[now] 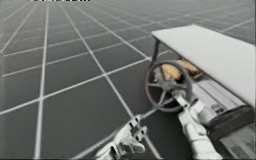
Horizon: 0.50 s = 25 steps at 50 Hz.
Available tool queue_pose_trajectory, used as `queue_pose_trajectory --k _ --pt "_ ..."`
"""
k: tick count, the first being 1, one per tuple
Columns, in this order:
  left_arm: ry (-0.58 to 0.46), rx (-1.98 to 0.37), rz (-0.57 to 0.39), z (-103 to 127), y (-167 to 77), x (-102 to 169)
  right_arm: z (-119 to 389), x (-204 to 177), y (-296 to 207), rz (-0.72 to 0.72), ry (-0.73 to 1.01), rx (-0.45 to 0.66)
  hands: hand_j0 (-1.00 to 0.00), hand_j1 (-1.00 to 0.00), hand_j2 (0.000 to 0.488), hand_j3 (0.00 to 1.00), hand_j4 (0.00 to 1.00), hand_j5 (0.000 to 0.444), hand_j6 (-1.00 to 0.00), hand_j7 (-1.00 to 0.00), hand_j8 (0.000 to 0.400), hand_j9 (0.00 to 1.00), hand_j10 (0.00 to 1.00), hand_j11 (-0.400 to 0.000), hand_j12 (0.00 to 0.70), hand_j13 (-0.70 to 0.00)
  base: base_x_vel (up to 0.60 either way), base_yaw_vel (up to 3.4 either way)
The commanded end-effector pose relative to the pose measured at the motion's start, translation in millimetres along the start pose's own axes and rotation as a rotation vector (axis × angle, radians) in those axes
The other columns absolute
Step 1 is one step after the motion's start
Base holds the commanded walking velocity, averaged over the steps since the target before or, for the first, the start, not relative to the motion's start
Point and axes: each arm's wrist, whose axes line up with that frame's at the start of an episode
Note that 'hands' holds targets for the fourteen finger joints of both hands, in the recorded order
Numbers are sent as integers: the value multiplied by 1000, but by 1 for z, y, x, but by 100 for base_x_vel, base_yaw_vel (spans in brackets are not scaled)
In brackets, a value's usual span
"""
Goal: Pick up and drop off the object
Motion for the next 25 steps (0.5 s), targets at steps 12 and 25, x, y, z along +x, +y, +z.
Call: queue_pose_trajectory --k 12,25 --pt "3 21 -7 2 -6 2 8 1 -3 6 -19 35 0 0 0 1000 1000 0 0 0 0 1000 1000 -400 0 -700 24 -65" --pt "3 21 -7 2 -6 2 8 1 -3 6 -19 35 0 0 0 1000 1000 0 0 0 0 1000 1000 -400 0 -700 28 -98"
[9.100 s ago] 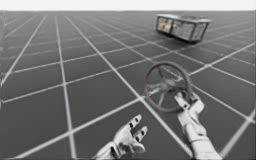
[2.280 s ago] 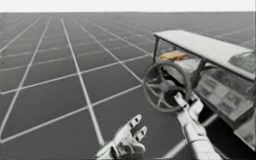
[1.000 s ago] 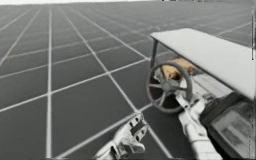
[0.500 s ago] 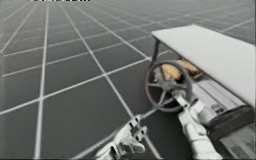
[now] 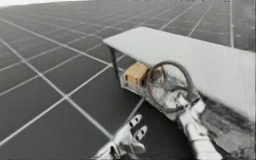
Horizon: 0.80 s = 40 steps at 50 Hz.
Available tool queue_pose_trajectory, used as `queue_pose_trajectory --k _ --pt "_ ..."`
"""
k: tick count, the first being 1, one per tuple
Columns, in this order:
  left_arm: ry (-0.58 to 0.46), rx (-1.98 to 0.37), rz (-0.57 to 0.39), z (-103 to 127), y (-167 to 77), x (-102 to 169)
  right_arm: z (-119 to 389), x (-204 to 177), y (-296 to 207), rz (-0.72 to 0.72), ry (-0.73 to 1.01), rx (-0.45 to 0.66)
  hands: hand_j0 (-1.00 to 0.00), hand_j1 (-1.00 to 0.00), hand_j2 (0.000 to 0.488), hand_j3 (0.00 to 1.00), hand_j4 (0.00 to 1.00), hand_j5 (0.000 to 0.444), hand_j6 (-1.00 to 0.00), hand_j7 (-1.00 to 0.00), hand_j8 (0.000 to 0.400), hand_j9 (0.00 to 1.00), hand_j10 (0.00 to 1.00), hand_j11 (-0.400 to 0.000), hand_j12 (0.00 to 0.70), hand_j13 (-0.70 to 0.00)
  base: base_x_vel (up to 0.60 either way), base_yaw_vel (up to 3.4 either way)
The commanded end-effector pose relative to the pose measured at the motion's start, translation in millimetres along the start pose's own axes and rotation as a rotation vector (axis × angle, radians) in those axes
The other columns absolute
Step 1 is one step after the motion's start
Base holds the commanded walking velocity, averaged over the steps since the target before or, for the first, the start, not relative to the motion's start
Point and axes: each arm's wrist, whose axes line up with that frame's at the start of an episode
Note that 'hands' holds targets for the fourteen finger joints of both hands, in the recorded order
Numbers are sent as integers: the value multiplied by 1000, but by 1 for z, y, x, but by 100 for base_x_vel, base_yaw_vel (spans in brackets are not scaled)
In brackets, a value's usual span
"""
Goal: Pick up and drop off the object
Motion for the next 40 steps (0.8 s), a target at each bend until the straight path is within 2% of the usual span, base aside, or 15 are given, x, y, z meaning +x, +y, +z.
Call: queue_pose_trajectory --k 1,40 --pt "-14 -9 0 0 2 -3 5 -6 12 41 -22 9 0 0 0 1000 1000 0 0 0 0 1000 1000 -400 0 -700 30 -76" --pt "-14 -9 0 0 2 -3 5 -6 12 41 -22 9 0 0 0 1000 1000 0 0 0 0 1000 1000 -400 0 -700 29 -39"
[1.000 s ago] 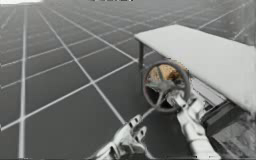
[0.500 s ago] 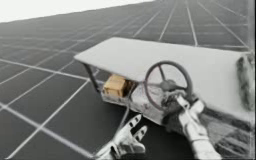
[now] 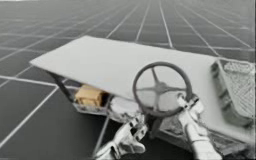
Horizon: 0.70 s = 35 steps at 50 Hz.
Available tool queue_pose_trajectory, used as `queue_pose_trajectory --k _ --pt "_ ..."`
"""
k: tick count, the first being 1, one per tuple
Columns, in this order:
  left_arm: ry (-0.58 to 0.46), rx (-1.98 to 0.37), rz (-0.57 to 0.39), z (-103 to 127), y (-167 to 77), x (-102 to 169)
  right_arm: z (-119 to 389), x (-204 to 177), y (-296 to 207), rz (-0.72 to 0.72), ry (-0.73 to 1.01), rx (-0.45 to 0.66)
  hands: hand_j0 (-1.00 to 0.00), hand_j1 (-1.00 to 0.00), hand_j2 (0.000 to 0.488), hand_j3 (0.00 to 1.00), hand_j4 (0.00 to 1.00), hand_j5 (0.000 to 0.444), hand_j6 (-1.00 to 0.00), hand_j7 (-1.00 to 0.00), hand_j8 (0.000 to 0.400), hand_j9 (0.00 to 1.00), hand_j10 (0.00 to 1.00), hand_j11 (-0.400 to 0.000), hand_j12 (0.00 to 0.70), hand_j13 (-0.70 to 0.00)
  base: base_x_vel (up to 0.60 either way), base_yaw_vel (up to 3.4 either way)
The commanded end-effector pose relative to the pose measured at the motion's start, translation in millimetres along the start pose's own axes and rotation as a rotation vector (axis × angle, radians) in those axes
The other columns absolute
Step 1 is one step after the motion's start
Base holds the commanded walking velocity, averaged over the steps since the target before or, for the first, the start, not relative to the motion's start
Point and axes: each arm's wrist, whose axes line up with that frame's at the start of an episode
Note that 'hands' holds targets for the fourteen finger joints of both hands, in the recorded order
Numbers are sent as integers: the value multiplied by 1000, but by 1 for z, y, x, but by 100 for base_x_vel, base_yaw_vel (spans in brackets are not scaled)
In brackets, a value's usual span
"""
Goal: Pick up and drop off the object
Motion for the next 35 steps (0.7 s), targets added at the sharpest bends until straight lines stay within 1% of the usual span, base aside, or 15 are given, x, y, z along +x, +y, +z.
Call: queue_pose_trajectory --k 1,28,29,30,31,32,33,34,35 --pt "-9 3 2 1 0 -2 8 -4 9 33 -27 25 0 0 0 1000 1000 0 0 0 0 1000 1000 -400 0 -700 24 -23" --pt "-9 3 2 1 0 -2 8 -4 9 33 -27 25 0 0 0 1000 1000 0 0 0 0 1000 1000 -400 0 -700 21 -16" --pt "31 28 -39 113 -10 171 72 153 101 -18 -51 54 0 0 0 1000 1000 0 0 0 0 1000 1000 -400 0 -700 0 -12" --pt "30 41 -40 113 -4 182 74 174 95 -46 -40 56 0 0 0 1000 1000 0 0 0 0 1000 1000 -400 0 -700 0 -14" --pt "37 58 -23 111 -6 182 99 182 89 -46 -80 69 0 0 0 1000 1000 0 0 0 0 1000 1000 -400 0 -700 0 -14" --pt "43 80 -25 117 -15 181 103 189 87 -55 -88 82 0 0 0 1000 1000 0 0 0 0 1000 1000 -400 0 -700 0 -14" --pt "45 89 0 115 -24 183 119 199 77 -67 -91 97 0 0 0 1000 1000 0 0 0 0 1000 1000 -400 0 -700 0 -13" --pt "44 91 -10 112 -23 187 132 198 76 -50 -104 92 0 0 0 1000 1000 0 0 0 0 1000 1000 -400 0 -700 0 -13" --pt "24 100 -37 112 -27 185 153 200 76 -61 -152 82 0 0 0 1000 1000 0 0 0 0 1000 1000 -400 0 -700 0 -15"
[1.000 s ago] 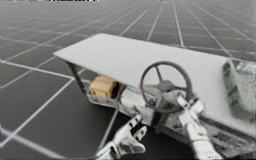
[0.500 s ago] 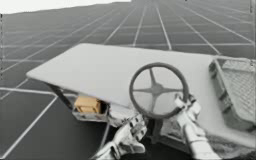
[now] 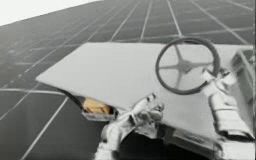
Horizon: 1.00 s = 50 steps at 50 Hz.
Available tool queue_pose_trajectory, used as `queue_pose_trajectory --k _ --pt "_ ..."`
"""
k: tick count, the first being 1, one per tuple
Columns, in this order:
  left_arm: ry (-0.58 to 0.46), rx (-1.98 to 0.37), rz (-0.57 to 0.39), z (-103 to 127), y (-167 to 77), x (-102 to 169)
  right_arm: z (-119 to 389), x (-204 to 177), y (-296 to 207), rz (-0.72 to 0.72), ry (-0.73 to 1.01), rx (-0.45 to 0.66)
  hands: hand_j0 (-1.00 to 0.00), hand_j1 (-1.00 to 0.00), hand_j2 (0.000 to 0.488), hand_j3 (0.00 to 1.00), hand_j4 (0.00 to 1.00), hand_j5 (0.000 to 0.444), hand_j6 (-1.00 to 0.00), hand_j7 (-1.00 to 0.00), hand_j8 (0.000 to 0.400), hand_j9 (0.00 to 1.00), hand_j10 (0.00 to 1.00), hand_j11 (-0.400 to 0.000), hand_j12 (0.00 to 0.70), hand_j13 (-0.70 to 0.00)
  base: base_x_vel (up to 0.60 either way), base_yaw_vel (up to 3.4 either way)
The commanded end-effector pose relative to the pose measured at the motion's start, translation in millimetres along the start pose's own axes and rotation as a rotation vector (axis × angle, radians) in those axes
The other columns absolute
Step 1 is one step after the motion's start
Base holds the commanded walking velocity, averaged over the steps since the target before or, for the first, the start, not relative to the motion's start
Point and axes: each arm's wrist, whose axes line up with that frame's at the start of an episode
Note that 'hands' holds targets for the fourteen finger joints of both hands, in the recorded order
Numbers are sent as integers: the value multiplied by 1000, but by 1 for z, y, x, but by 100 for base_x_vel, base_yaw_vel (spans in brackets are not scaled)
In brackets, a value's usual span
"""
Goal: Pick up and drop off the object
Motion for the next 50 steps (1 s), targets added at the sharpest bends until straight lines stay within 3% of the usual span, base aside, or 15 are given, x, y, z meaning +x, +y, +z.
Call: queue_pose_trajectory --k 1,8,13,22,30,32,39,40,41,42,43,44,45,46,50 --pt "-17 17 -119 49 -3 111 118 107 46 -18 -200 20 0 0 0 1000 1000 0 0 0 0 1000 1000 -400 0 -700 0 -17" --pt "-32 91 -263 43 -48 107 281 69 -13 -107 -494 50 0 0 0 1000 1000 0 0 0 0 1000 1000 -400 0 -700 0 -25" --pt "0 191 -343 26 -87 110 384 14 -173 -326 -678 200 0 0 0 1000 1000 0 0 0 0 1000 1000 -400 0 -700 0 -42" --pt "-34 262 -435 4 -121 70 403 -69 -241 -343 -763 286 0 0 0 1000 1000 0 0 0 0 1000 1000 -400 0 -700 0 -68" --pt "-142 280 -363 -5 -134 5 416 -104 -236 -258 -750 323 0 0 0 1000 1000 0 0 0 0 1000 1000 -400 0 -700 0 -47" --pt "-112 254 -369 -8 -136 -4 400 -97 -295 -376 -690 335 0 0 0 1000 1000 0 0 0 0 1000 1000 -400 0 -700 0 -22" --pt "-76 230 -276 -29 -145 -13 325 -41 -341 -482 -496 340 0 0 0 1000 1000 0 0 0 0 1000 1000 -400 0 -700 0 -22" --pt "-87 219 -253 -21 -140 -12 315 -24 -342 -474 -454 337 0 0 0 932 1000 34 0 0 0 1000 1000 -400 0 -700 0 -14" --pt "-84 211 -232 -25 -131 -5 314 -7 -337 -472 -415 291 0 0 0 211 978 383 0 0 0 1000 1000 -400 0 -700 0 -12" --pt "-81 212 -214 -27 -137 -5 307 3 -339 -460 -405 277 0 0 0 0 190 95 0 0 0 1000 1000 -400 0 -700 0 -10" --pt "-78 205 -202 -28 -134 -2 305 18 -329 -478 -377 248 0 0 0 0 0 0 0 0 0 932 1000 -400 0 -700 0 -7" --pt "-74 181 -180 -33 -133 3 296 31 -318 -483 -367 228 0 0 0 0 0 0 0 0 0 211 978 -391 0 -684 0 -4" --pt "-79 174 -171 -35 -130 8 300 38 -314 -479 -338 187 0 0 0 0 0 0 0 0 0 0 190 -76 0 -133 0 -1" --pt "-81 150 -142 -36 -131 15 290 53 -310 -475 -311 178 0 0 0 0 0 0 0 0 0 0 0 0 0 0 0 2" --pt "-24 117 -132 -39 -114 40 279 85 -308 -497 -297 110 0 0 0 0 0 0 0 0 0 0 0 0 0 0 0 5"
